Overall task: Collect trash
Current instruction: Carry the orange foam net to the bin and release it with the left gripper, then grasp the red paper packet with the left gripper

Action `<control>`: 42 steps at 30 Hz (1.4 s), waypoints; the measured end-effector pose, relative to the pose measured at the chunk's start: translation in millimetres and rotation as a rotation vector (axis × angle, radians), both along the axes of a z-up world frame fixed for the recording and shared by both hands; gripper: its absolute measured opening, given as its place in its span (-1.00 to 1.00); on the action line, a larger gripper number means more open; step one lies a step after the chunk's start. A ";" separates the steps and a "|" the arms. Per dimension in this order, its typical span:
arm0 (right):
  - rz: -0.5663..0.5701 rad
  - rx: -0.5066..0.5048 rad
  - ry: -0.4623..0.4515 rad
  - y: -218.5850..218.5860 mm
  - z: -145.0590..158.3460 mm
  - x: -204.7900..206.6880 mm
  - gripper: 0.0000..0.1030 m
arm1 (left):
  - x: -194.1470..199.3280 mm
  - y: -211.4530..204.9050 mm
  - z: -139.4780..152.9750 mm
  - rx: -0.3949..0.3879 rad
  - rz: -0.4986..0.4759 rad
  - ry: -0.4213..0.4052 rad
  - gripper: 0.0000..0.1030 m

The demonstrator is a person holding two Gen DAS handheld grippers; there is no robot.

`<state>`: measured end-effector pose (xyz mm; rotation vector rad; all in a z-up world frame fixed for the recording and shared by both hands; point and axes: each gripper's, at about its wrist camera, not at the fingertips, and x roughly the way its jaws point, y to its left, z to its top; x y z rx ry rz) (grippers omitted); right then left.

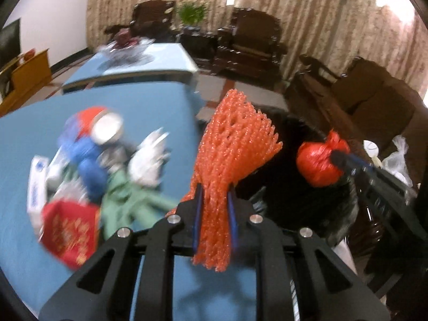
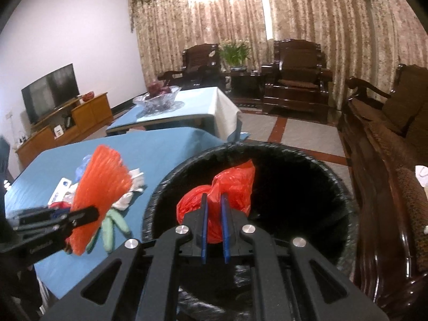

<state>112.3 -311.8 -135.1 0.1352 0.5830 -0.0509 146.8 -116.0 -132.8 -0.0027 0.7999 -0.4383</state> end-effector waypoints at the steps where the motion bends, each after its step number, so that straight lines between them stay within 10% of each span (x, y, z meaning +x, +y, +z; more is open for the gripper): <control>1: -0.008 -0.001 0.001 -4.1 0.0 1.0 -0.82 | 4.3 -7.8 1.1 -0.002 -0.011 -0.006 -0.69; 5: -0.054 0.004 0.014 -26.3 -0.4 6.4 -0.72 | 28.4 -43.0 -2.5 -0.039 -0.062 0.018 -0.63; 7: -0.078 0.005 0.021 -35.6 -1.7 8.3 -0.64 | 38.5 -56.8 -5.3 -0.065 -0.079 0.041 -0.25; 9: -0.112 -0.004 0.025 -43.8 -1.4 7.7 -0.27 | 45.0 -61.6 -7.2 -0.113 -0.087 0.060 0.25; 15: -0.211 -0.042 -0.009 -50.6 4.5 -4.1 0.83 | 41.4 -34.3 -2.2 -0.130 -0.047 0.037 0.45; 29: 0.034 -0.024 -0.063 60.3 10.8 15.6 0.89 | -7.1 113.0 18.7 0.103 0.254 -0.169 0.53; 42: 0.185 -0.051 -0.035 140.9 -11.9 25.5 0.83 | -18.1 166.9 -32.6 0.129 0.347 -0.056 0.16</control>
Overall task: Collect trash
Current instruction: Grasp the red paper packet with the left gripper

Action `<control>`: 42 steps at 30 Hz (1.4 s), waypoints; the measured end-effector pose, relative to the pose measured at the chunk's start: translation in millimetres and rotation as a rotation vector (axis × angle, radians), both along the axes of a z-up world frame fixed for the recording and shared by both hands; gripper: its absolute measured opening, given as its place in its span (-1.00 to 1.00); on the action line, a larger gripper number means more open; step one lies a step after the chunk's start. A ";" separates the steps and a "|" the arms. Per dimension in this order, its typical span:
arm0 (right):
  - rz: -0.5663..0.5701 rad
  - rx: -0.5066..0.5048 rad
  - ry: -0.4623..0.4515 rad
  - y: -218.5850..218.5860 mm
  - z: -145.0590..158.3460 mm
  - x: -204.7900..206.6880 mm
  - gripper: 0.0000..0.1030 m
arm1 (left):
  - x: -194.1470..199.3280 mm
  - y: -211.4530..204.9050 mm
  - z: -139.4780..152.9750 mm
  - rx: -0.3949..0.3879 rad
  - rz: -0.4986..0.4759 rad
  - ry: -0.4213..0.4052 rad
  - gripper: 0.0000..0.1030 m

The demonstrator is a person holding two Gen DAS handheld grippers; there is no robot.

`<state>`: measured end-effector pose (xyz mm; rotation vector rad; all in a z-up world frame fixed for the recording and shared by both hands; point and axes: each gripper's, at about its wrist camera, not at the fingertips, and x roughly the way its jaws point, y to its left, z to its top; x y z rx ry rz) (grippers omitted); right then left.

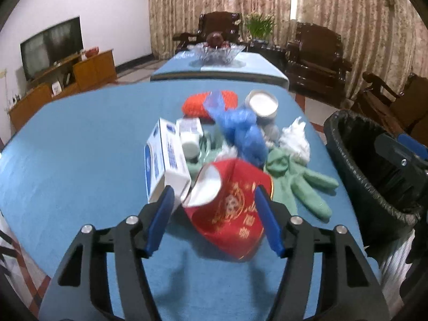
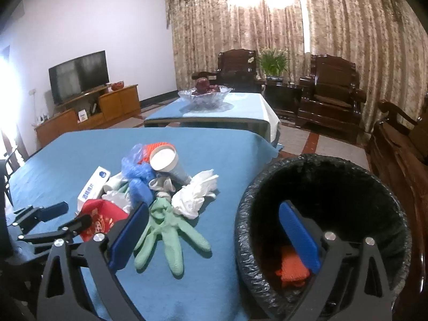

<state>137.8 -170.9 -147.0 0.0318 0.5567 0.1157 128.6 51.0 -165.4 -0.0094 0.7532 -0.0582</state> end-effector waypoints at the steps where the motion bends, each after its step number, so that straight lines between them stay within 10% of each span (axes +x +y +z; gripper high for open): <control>1: 0.000 -0.002 0.006 0.8 -1.0 0.4 0.83 | -1.7 0.3 -6.4 -0.005 0.006 0.008 0.16; 10: 0.004 -0.039 0.006 1.6 -2.3 -0.5 0.82 | 15.8 1.3 -31.4 -0.064 0.026 0.063 0.14; 15: 0.004 -0.046 0.010 0.6 -3.6 0.4 0.82 | 14.2 -4.8 -33.2 -0.091 0.025 0.075 -0.21; 31: 0.053 -0.010 -0.009 12.2 0.7 13.7 0.75 | -9.7 -0.3 19.7 -0.080 0.055 -0.096 -0.40; 42: 0.165 -0.006 0.034 63.9 -23.3 31.9 0.19 | -12.8 31.7 19.8 -0.065 0.117 -0.111 -0.40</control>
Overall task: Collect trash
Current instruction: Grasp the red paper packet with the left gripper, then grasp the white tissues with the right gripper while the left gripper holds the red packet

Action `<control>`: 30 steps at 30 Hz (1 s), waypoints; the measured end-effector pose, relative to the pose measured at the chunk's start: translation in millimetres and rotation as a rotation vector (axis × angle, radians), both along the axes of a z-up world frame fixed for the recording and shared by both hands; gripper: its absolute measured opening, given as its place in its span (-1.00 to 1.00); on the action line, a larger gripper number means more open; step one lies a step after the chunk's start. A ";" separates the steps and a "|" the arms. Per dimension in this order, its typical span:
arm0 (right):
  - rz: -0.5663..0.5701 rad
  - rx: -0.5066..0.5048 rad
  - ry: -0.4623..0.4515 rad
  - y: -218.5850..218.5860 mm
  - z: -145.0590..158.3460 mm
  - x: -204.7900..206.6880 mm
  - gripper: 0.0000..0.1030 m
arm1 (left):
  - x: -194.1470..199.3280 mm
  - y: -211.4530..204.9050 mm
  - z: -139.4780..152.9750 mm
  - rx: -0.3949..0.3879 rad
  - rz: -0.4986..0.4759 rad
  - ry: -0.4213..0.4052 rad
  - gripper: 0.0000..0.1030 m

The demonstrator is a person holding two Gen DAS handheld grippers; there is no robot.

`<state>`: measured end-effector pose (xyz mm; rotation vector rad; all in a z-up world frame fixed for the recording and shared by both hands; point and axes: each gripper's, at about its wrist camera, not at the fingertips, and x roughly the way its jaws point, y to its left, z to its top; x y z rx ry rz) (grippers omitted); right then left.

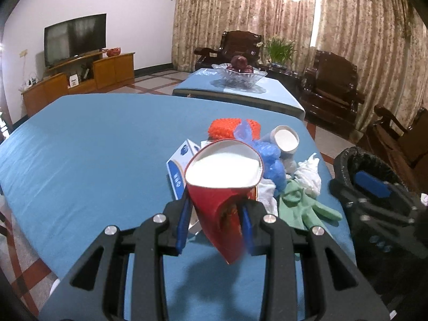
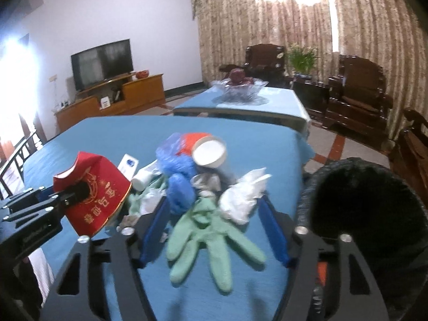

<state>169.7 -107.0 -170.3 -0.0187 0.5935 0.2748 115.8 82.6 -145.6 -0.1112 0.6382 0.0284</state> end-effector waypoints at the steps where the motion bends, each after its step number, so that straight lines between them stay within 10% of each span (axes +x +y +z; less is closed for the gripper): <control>1: 0.007 -0.001 0.008 2.7 -2.3 1.2 0.18 | -0.7 3.2 1.4 -0.010 0.002 -0.001 -0.40; 16: 0.152 0.009 0.077 57.9 -19.2 9.9 0.01 | -10.1 44.4 1.4 0.014 0.117 -0.008 -0.40; 24: 0.219 0.004 0.166 65.6 -37.5 13.4 -0.89 | -13.3 50.0 -3.6 0.011 0.116 0.010 -0.40; 30: 0.222 0.034 0.106 52.0 -13.4 3.2 -0.97 | -13.8 43.0 5.8 0.013 0.103 -0.007 -0.40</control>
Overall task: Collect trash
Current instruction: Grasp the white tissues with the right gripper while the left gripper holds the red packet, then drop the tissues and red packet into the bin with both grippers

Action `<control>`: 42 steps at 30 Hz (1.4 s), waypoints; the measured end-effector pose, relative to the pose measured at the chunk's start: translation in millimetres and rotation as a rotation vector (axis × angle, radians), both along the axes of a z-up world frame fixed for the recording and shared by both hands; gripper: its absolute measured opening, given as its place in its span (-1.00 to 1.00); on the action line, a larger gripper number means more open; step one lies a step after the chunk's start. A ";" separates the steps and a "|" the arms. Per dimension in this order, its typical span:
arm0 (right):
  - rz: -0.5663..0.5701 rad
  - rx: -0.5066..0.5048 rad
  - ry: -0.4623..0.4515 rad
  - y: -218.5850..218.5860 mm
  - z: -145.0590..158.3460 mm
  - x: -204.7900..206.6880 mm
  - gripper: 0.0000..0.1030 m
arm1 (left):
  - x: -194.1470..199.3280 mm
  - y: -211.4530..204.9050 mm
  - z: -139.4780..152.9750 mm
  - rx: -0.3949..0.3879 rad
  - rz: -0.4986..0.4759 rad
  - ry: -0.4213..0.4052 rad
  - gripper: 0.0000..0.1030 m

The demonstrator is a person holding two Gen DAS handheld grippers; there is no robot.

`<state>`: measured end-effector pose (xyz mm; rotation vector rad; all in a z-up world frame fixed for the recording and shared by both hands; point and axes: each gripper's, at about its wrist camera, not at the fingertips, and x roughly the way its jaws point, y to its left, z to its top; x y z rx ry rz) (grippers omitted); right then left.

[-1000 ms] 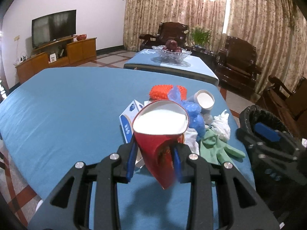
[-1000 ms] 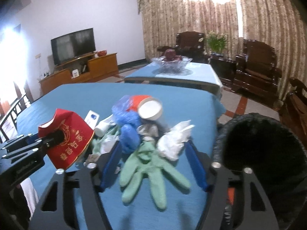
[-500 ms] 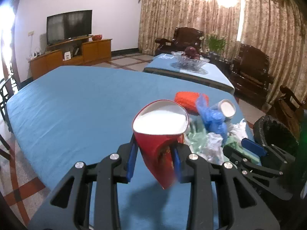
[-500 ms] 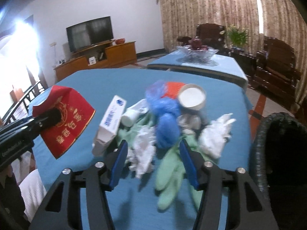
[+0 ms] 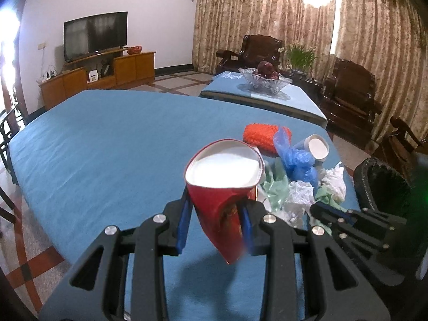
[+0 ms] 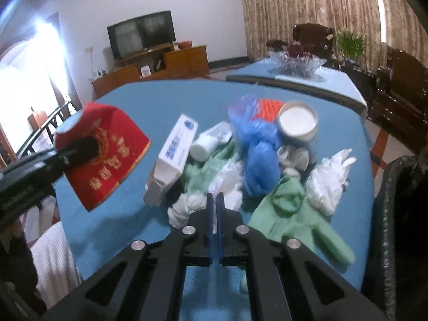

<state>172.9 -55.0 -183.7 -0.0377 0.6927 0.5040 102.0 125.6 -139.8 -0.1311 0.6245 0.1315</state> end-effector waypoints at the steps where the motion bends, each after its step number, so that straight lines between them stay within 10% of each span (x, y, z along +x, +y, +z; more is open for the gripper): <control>1: -0.004 0.007 -0.006 -2.8 3.8 -0.5 -1.00 | -0.6 -1.9 1.4 0.002 -0.002 -0.003 -0.40; 11: -0.027 0.028 -0.020 -18.5 17.6 0.4 -0.90 | -3.6 -13.1 4.9 0.000 -0.024 -0.007 -0.40; 15: -0.024 0.010 0.024 -4.4 -6.1 6.4 -0.32 | -5.0 -7.9 -1.8 0.020 -0.010 0.011 -0.40; 18: -0.028 -0.016 0.043 4.1 -19.9 13.5 -0.25 | -4.1 -0.9 -8.3 0.021 0.008 0.028 -0.40; 21: -0.023 -0.016 0.084 8.4 -31.5 24.1 -0.32 | -1.9 4.2 -16.7 0.026 0.016 0.045 -0.40; 24: 0.034 0.019 0.122 10.2 -34.3 27.9 -0.86 | -0.7 7.1 -21.3 0.018 0.020 0.057 -0.40; 42: 0.015 0.187 -0.036 -53.6 62.4 -10.8 -0.90 | 1.2 -21.1 12.4 -0.001 -0.052 -0.015 -0.40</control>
